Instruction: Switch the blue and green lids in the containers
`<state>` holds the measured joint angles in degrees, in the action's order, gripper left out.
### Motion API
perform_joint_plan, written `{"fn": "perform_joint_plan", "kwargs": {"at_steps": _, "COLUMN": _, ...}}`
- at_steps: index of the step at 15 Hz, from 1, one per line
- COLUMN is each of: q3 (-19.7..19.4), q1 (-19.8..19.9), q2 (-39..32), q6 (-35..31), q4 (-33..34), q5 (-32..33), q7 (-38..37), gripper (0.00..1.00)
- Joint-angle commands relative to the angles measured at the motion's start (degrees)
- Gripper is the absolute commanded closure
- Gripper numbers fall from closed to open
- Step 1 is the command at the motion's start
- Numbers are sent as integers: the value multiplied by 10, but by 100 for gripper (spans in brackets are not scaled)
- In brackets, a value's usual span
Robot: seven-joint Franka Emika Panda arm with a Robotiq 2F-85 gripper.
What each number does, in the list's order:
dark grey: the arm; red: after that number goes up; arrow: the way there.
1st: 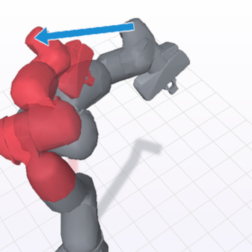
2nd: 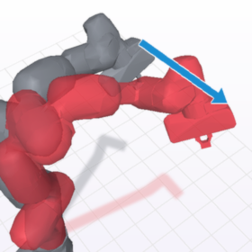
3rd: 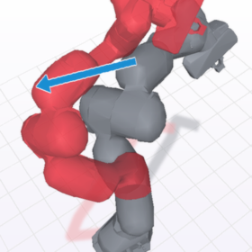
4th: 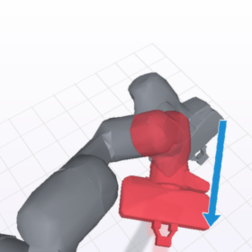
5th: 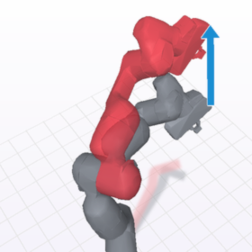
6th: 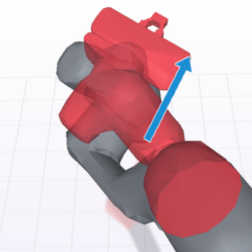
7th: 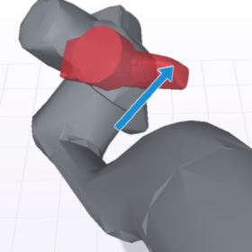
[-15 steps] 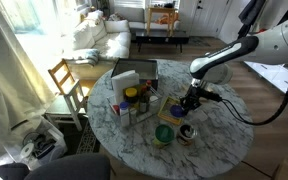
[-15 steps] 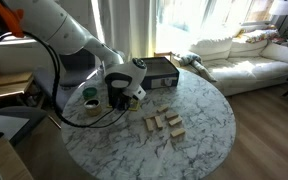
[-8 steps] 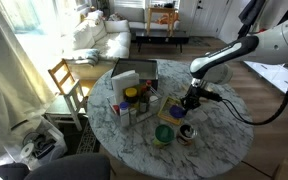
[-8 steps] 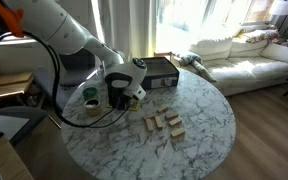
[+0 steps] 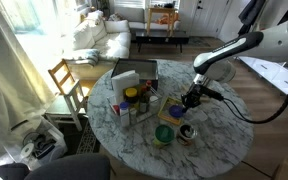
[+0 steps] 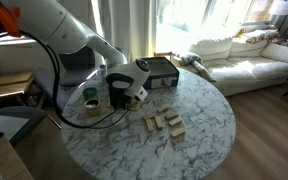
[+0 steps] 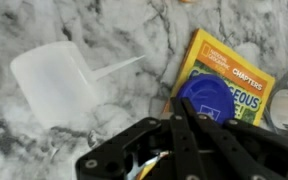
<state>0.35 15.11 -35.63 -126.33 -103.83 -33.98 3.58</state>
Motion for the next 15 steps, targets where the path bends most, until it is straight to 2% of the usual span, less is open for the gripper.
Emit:
{"fn": "perform_joint_plan", "kwargs": {"at_steps": 1, "q3": 10, "q1": 29, "q2": 14, "q6": 29, "q4": -11, "q5": -39, "q7": 54, "gripper": 99}}
{"fn": "perform_joint_plan", "kwargs": {"at_steps": 10, "q3": 3, "q1": 48, "q2": 22, "q6": 105, "q4": -10, "q5": -103, "q7": 149, "gripper": 99}}
{"fn": "perform_joint_plan", "kwargs": {"at_steps": 15, "q3": 1, "q1": 39, "q2": 45, "q6": 168, "q4": -24, "q5": -95, "q7": 228, "gripper": 99}}
